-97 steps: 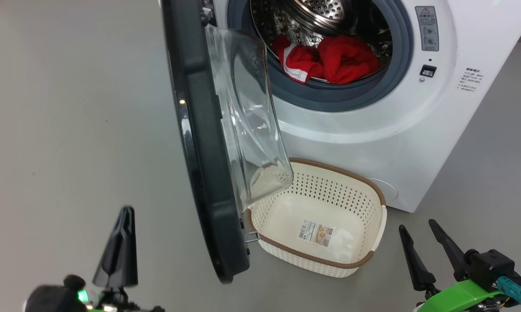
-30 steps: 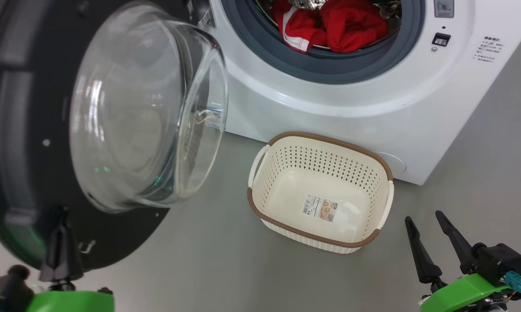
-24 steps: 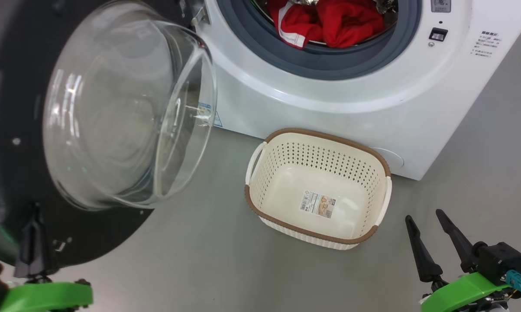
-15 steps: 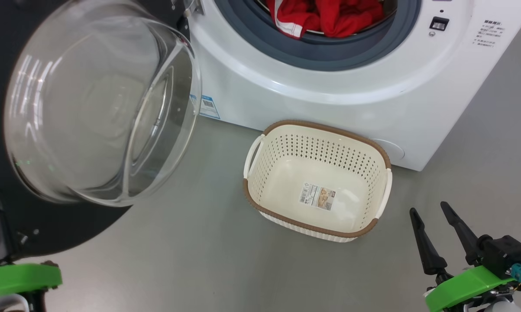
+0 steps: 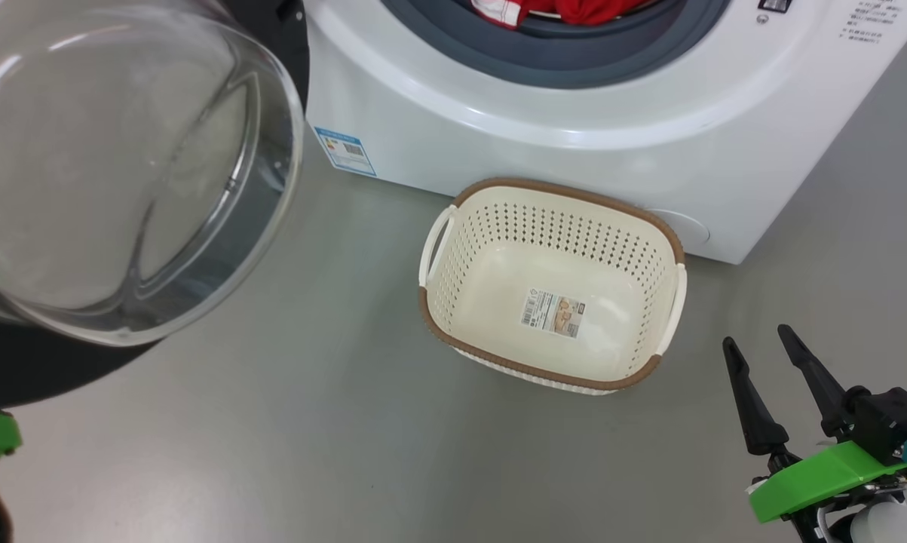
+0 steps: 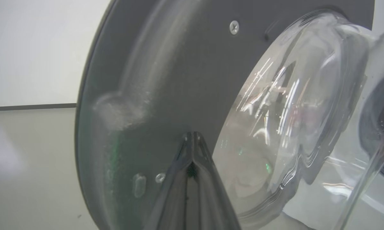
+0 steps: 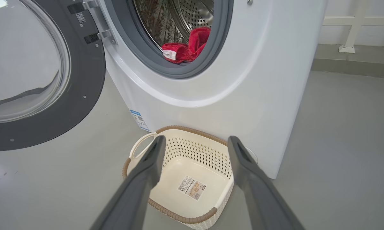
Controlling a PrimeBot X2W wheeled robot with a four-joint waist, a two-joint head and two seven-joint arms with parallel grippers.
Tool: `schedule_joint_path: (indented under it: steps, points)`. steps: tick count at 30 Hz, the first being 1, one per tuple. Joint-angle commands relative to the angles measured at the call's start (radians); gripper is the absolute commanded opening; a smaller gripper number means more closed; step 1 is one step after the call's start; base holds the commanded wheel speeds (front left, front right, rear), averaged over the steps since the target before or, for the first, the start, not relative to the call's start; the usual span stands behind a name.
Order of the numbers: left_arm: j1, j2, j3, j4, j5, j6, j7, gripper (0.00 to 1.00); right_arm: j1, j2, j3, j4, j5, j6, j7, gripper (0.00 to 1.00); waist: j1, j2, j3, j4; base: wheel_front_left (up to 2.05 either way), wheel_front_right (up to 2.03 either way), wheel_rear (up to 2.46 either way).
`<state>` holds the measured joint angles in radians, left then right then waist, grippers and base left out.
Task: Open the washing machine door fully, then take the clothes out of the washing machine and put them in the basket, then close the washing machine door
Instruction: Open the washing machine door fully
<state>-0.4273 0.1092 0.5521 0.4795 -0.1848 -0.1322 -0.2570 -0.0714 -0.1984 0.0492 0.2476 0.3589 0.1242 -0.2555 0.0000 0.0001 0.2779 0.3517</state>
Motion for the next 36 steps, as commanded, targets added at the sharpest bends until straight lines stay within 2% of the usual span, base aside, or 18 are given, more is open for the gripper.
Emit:
schedule_joint_path:
  steps: [1,7,15,27,28,31,34,36]
  points:
    - [-0.025,0.065,0.040,-0.004,0.011,0.003,-0.005,0.00,-0.022,-0.016,0.021,-0.023,-0.011,0.007,-0.006,1.00,0.0000,-0.0001,0.011,-0.006,0.00,0.00,0.00]
    - [-0.071,0.098,0.064,0.068,0.025,0.002,-0.005,0.00,-0.037,-0.022,0.022,-0.023,-0.012,0.007,-0.006,1.00,0.0000,-0.0001,0.028,-0.019,0.00,0.00,0.00]
    - [-0.077,0.107,0.073,0.097,0.022,0.002,-0.005,0.00,-0.036,-0.018,0.015,-0.023,-0.014,0.007,-0.006,1.00,0.0000,-0.0001,0.021,-0.028,0.00,0.00,0.00]
    - [0.058,0.069,-0.039,0.008,-0.028,0.002,-0.005,0.00,-0.014,0.008,0.016,-0.012,-0.009,0.007,-0.006,1.00,0.0000,-0.0001,-0.058,-0.031,0.00,0.00,0.00]
    - [0.073,0.063,-0.052,-0.005,-0.034,0.002,-0.005,0.03,-0.012,0.010,0.014,-0.012,-0.008,0.007,-0.006,1.00,0.0000,-0.0001,-0.064,-0.032,0.00,0.00,0.00]
    - [0.119,0.041,-0.083,-0.048,-0.045,0.002,-0.005,0.34,-0.004,0.017,0.007,-0.010,-0.006,0.007,-0.006,1.00,0.0000,-0.0001,-0.085,-0.034,0.00,0.00,0.00]
    - [0.174,0.012,-0.113,-0.108,-0.054,0.002,-0.005,0.51,0.005,0.026,0.000,-0.010,-0.004,0.007,-0.006,1.00,0.0000,-0.0001,-0.103,-0.040,0.00,0.00,0.00]
    - [0.202,0.005,-0.140,-0.136,-0.068,0.002,-0.005,0.95,0.010,0.031,-0.002,-0.011,-0.004,0.007,-0.006,1.00,0.0000,-0.0001,-0.114,-0.047,0.00,0.00,0.00]
